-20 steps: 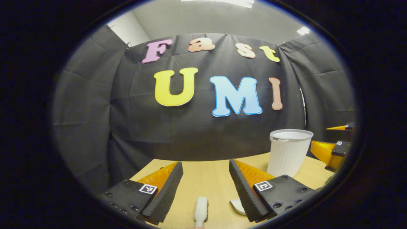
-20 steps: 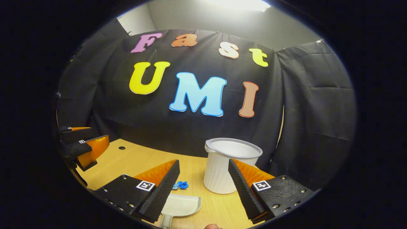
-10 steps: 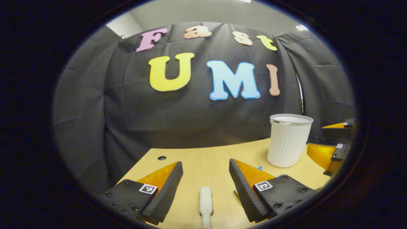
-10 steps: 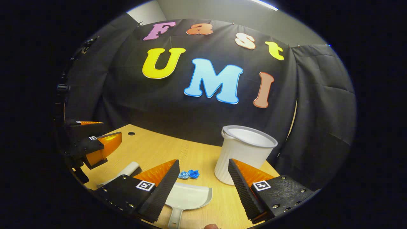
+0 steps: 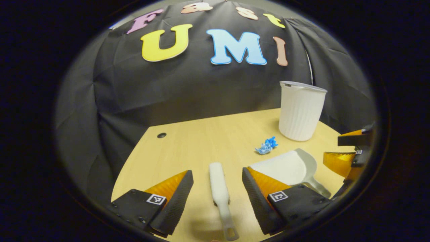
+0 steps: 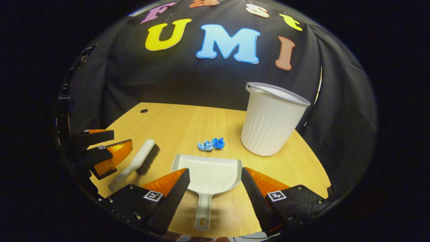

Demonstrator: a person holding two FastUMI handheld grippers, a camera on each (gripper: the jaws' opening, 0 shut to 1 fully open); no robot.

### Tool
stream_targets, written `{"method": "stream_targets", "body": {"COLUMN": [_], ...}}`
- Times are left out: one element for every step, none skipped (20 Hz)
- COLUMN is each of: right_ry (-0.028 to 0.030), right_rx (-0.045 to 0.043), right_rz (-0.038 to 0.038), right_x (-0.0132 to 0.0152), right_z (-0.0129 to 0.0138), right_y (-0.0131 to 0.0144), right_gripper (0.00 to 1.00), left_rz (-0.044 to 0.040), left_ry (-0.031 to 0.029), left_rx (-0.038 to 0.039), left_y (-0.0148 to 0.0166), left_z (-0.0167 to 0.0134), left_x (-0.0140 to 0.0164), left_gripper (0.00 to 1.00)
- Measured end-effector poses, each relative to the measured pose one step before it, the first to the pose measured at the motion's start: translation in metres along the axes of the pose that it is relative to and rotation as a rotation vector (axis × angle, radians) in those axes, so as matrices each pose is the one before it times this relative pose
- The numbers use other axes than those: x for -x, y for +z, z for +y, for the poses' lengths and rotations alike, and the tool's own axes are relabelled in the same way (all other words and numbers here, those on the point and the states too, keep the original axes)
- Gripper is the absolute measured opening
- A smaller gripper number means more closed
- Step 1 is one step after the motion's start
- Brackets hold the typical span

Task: Pick up the small broom and dustpan from the desktop, sweep the trash into the dustpan with the broom, and then empty the trash into the garbage bin.

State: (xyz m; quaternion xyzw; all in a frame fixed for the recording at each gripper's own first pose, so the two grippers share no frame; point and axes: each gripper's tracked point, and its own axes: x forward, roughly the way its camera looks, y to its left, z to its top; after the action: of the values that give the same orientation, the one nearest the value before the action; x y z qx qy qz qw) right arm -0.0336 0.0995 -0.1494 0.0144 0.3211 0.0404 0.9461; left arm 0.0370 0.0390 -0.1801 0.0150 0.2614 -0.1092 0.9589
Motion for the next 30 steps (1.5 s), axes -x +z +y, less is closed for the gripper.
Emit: {"method": "stream_targets", "body": {"right_ry": [-0.00115, -0.00724, -0.00006, 0.00262, 0.00296, 0.00165, -0.00107, -0.0011, 0.00519, 0.00443, 0.00791, 0.00525, 0.00739, 0.00886, 0.00086, -0.00053, -0.00291, -0.00038, 0.00224, 0.00029, -0.00137, 0.00187, -0.00605, 0.00441, -0.0085, -0.00315, 0.00213, 0.00262, 0.00063, -0.00118], "right_rx": [-0.00149, -0.00047, -0.00479, -0.00623, -0.00486, -0.00424, -0.00471, -0.00371, -0.00681, -0.00515, 0.00367, 0.00686, 0.0046, 0.00252, -0.00067, 0.00128, 0.00211, 0.00192, 0.00327, 0.00464, 0.00622, 0.00411, 0.00143, 0.00326, 0.00727, 0.00867, 0.00353, 0.00156, 0.00411, 0.00227], "right_rz": [0.02317, 0.02717, 0.02858, 0.02344, 0.02455, 0.02508, 0.02557, 0.02745, 0.02142, 0.02227, 0.02984, 0.02824, 0.02166, 0.01958, 0.01486, 0.01583, 0.01325, 0.01005, 0.01042, 0.00442, 0.00559, 0.00848, 0.00617, 0.01052, 0.00379, 0.00193, 0.00169, 0.0014, 0.00043, 0.0007], "right_x": [-0.00075, -0.00453, -0.00268, -0.00222, -0.00274, -0.00261, -0.00287, -0.00279, -0.00184, -0.00191, -0.00296, -0.0041, -0.00504, -0.00562, -0.00461, -0.00278, -0.00262, -0.00299, -0.00392, -0.0064, -0.00221, -0.00319, -0.00228, -0.00752, -0.00362, 0.0003, -0.00311, 0.00015, 0.00058, -0.00093], "right_z": [-0.00066, -0.00051, -0.00016, 0.00116, 0.00091, 0.00105, -0.00018, 0.00064, 0.00073, 0.00095, 0.00166, 0.00177, 0.00174, 0.0026, 0.00046, 0.00178, -0.00026, 0.00031, -0.00005, 0.00041, -0.00067, 0.00048, -0.00082, 0.00147, -0.00209, -0.00111, 0.00028, 0.00032, -0.00018, -0.00043], "right_y": [-0.00594, -0.00597, -0.00732, -0.0092, -0.00602, -0.00533, -0.00442, -0.00565, -0.0036, -0.00489, -0.00515, -0.00588, -0.00456, -0.00295, -0.00189, -0.00345, -0.00028, -0.00249, 0.00176, 0.00026, 0.00151, -0.00036, 0.00106, -0.00093, 0.00023, 0.0002, -0.00216, 0.00013, 0.00037, 0.00026], "right_gripper": [0.96, 0.96, 0.96, 0.96, 0.96, 0.96, 0.96, 0.96, 0.96, 0.96, 0.96, 0.96, 0.97, 0.97, 0.96, 0.96, 0.97, 0.96, 0.96, 0.96, 0.96, 0.96, 0.91, 0.84, 0.81, 0.75, 0.69, 0.63, 0.55, 0.51], "left_rz": [0.02407, 0.03036, 0.03523, 0.02957, 0.02949, 0.02997, 0.02861, 0.02885, 0.02521, 0.02063, 0.02338, 0.01827, 0.01849, 0.02061, 0.01869, 0.01668, 0.01377, 0.00919, 0.00926, 0.00838, 0.0069, 0.00869, 0.00479, 0.00866, 0.00226, 0.00131, -0.00126, 0.00531, 0.00542, 0.00491], "left_ry": [-0.0116, -0.0048, -0.00242, 0.00093, -0.00358, 0.00329, 0.0012, -0.00017, -0.00439, -0.00126, 0.00235, 0.00086, -0.00298, -0.00401, -0.00695, -0.00495, -0.00401, -0.00359, -0.00439, -0.0031, -0.00177, -0.00011, 0.00182, -0.00569, 0.00606, 0.00316, 0.00681, 0.00194, 0.0051, 0.00052], "left_rx": [-0.00355, -0.00146, 0.0039, 0.00837, 0.00781, 0.00986, 0.01372, 0.01602, 0.01328, 0.00635, -0.00306, -0.00582, -0.00741, -0.00788, -0.00871, -0.00955, -0.00902, -0.00457, -0.00222, 0.0015, 0.00134, -0.00095, 0.00089, -0.00238, -0.00322, -0.00543, -0.00179, -0.00353, -0.00171, -0.00317], "left_y": [-0.00595, -0.00764, -0.00763, -0.00604, -0.0062, -0.00744, -0.00589, -0.00627, -0.00491, -0.00521, -0.00409, -0.00569, -0.00332, -0.00275, -0.00222, -0.00353, -0.00167, -0.00145, -0.00005, -0.00062, -0.00017, -0.00056, 0.00031, -0.0014, 0.00132, 0.0005, -0.00022, 0.00041, 0.00108, -0.00148], "left_z": [-0.00294, -0.00121, -0.00129, 0.00044, -0.00004, 0.00124, 0.00084, 0.0011, 0.00027, 0.00029, 0.00163, 0.0018, -0.00049, 0.00027, -0.00056, -0.00283, -0.00202, -0.00074, -0.00081, -0.0009, -0.0003, 0.0005, 0.00083, -0.00039, 0.00104, 0.0026, 0.00298, 0.00044, 0.00166, 0.00108], "left_x": [-0.00363, -0.00398, -0.00405, -0.00413, -0.0045, -0.00332, -0.00464, -0.00417, -0.00305, -0.00291, -0.00396, -0.00246, -0.00333, -0.00234, -0.00192, -0.00522, -0.00429, -0.00326, -0.00354, -0.00343, -0.00253, -0.00302, -0.00272, -0.00415, -0.00243, -0.00051, -0.00095, -0.0004, 0.00053, -0.00421], "left_gripper": [0.95, 1.0, 0.95, 0.96, 0.96, 0.96, 0.96, 1.0, 1.0, 0.98, 0.96, 0.95, 0.96, 0.96, 0.96, 1.0, 0.96, 0.96, 0.95, 0.95, 0.95, 0.87, 0.83, 0.69, 0.69, 0.69, 0.65, 0.62, 0.59, 0.54]}}
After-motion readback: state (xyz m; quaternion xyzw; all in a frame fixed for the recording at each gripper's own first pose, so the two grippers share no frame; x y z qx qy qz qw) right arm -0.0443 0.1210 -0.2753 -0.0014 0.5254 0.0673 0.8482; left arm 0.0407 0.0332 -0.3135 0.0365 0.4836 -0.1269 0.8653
